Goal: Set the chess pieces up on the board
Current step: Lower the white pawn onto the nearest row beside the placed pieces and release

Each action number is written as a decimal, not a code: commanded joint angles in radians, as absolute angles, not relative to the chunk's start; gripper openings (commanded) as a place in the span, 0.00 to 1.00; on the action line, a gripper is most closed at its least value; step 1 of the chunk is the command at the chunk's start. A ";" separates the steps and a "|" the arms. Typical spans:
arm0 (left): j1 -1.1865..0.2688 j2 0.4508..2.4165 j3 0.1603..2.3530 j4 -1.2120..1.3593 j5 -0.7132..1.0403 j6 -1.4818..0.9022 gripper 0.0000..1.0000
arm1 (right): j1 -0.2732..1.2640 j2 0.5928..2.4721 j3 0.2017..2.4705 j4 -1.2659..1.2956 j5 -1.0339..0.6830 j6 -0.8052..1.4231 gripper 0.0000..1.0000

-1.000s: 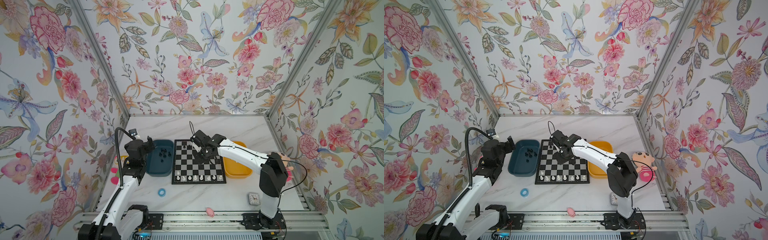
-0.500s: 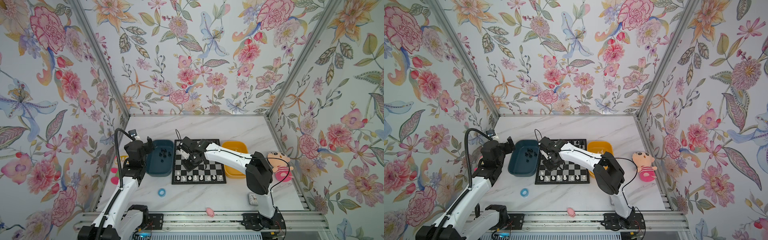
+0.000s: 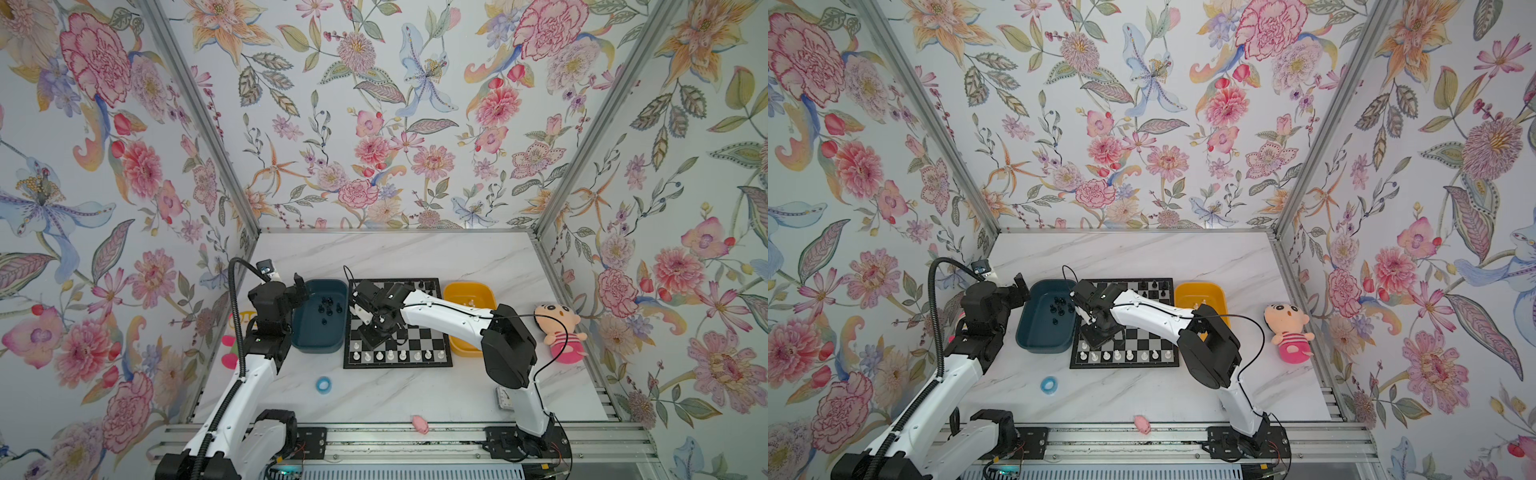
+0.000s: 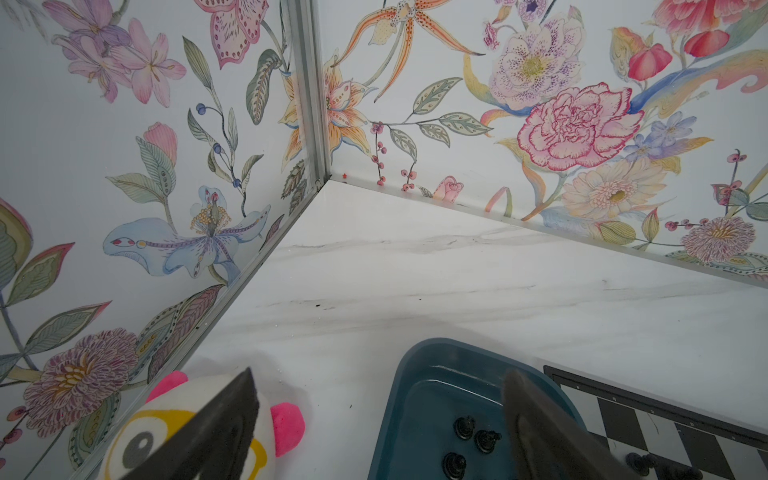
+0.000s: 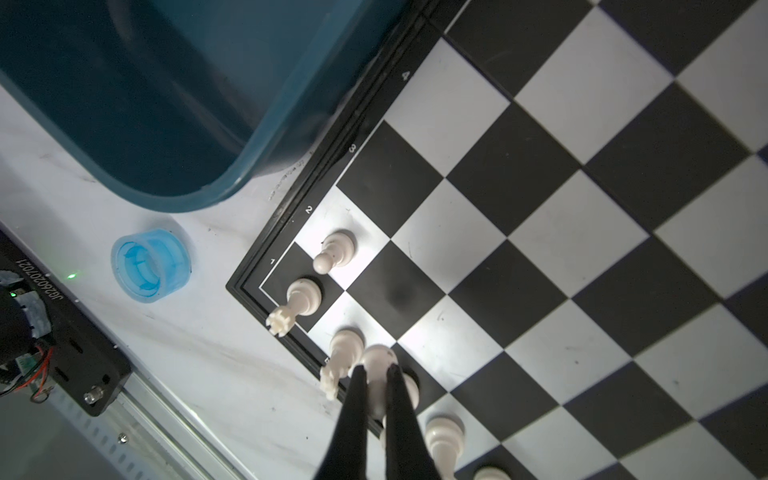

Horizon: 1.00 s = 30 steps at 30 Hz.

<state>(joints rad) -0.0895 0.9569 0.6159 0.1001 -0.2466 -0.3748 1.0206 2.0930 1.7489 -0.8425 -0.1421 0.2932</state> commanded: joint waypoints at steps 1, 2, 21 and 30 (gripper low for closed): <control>-0.081 0.942 0.598 0.123 -0.253 -0.366 0.93 | 1.023 2.127 1.776 -0.855 -0.128 0.304 0.00; -0.081 0.941 0.596 0.125 -0.254 -0.367 0.93 | 1.021 2.132 1.778 -0.855 -0.128 0.304 0.00; -0.081 0.945 0.587 0.132 -0.258 -0.365 0.93 | 1.022 2.174 1.801 -0.856 -0.116 0.315 0.00; -0.081 0.943 0.585 0.132 -0.258 -0.364 0.93 | 1.022 2.180 1.804 -0.852 -0.106 0.320 0.00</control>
<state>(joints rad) -0.0895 0.9554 0.6025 0.1177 -0.2466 -0.3748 1.0206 2.1586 1.7794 -0.8417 -0.1219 0.3042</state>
